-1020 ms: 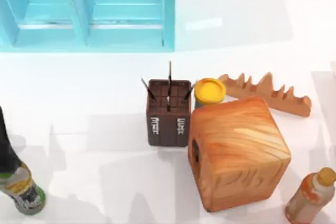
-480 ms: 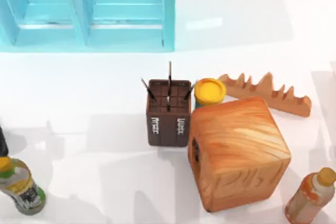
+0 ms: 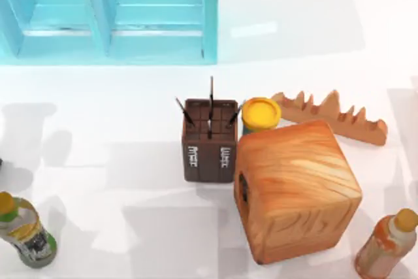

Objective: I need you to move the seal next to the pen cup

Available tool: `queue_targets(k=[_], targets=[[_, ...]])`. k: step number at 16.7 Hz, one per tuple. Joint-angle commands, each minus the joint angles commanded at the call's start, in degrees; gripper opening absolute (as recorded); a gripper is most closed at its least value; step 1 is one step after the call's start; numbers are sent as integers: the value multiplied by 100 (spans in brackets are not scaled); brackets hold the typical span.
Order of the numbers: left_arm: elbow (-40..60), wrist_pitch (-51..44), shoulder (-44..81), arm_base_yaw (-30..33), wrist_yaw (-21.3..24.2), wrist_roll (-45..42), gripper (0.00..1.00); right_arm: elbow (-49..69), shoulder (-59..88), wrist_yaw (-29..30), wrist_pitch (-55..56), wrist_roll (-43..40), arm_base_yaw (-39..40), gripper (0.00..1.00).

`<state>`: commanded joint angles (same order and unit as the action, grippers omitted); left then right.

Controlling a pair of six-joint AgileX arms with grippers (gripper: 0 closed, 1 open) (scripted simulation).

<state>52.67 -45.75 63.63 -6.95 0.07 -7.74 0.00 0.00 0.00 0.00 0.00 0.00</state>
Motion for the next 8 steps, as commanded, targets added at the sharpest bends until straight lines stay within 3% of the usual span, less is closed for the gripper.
queue_targets(k=[8], targets=[[2846, -2423, 3339, -372, 0, -420, 100, 0, 0, 0, 0, 0, 0, 100]])
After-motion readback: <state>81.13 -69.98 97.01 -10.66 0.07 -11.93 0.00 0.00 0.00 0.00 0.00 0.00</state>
